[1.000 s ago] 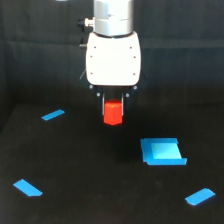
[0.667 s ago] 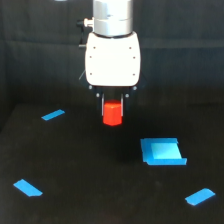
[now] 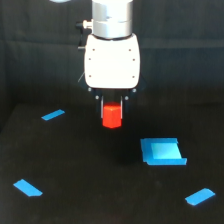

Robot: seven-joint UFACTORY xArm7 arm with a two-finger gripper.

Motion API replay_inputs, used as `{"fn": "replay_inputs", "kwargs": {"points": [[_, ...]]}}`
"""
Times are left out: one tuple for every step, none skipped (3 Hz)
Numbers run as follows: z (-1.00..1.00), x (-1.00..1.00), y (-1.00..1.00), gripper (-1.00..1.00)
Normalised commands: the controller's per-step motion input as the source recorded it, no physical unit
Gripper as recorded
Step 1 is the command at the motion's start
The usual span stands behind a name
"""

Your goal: Pick up the red object from the table

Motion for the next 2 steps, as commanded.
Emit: {"fn": "replay_inputs", "kwargs": {"points": [[-0.01,0.00,-0.17,-1.00],[0.16,0.04,-0.13,-1.00]]}}
